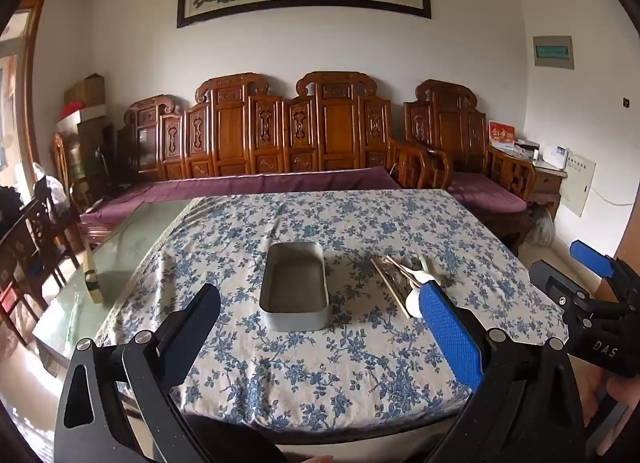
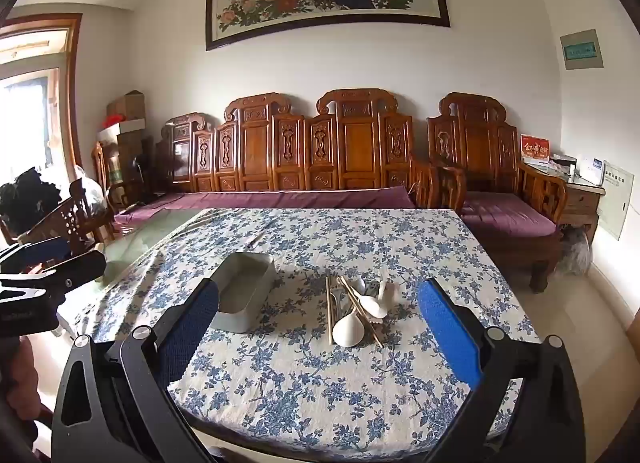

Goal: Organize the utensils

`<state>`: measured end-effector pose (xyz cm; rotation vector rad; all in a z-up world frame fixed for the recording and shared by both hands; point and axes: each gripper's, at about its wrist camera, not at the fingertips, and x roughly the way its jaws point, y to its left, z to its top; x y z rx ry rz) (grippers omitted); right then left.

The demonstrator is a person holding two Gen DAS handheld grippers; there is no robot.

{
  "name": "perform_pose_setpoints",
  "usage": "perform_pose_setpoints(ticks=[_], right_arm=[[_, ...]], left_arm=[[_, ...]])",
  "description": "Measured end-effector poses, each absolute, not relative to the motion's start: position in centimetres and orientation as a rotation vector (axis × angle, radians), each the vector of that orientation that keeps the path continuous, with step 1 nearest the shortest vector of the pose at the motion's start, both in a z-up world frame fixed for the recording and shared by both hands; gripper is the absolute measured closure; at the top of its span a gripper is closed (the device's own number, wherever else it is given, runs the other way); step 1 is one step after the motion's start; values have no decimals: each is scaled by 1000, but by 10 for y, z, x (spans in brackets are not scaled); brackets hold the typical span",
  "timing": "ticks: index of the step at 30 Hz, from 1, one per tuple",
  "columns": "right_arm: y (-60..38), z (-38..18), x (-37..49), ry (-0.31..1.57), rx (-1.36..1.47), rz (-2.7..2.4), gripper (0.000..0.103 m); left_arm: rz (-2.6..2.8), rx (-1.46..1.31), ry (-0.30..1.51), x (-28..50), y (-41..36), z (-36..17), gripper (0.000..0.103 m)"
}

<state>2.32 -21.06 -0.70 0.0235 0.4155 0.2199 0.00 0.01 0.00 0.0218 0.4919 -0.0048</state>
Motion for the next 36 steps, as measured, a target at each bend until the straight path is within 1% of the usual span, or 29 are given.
perform_pose_setpoints(ticks=[36], right_arm=[[-209, -7, 22, 408, 23, 222, 3]], left_arm=[[-3, 21, 483, -3, -2, 6, 7]])
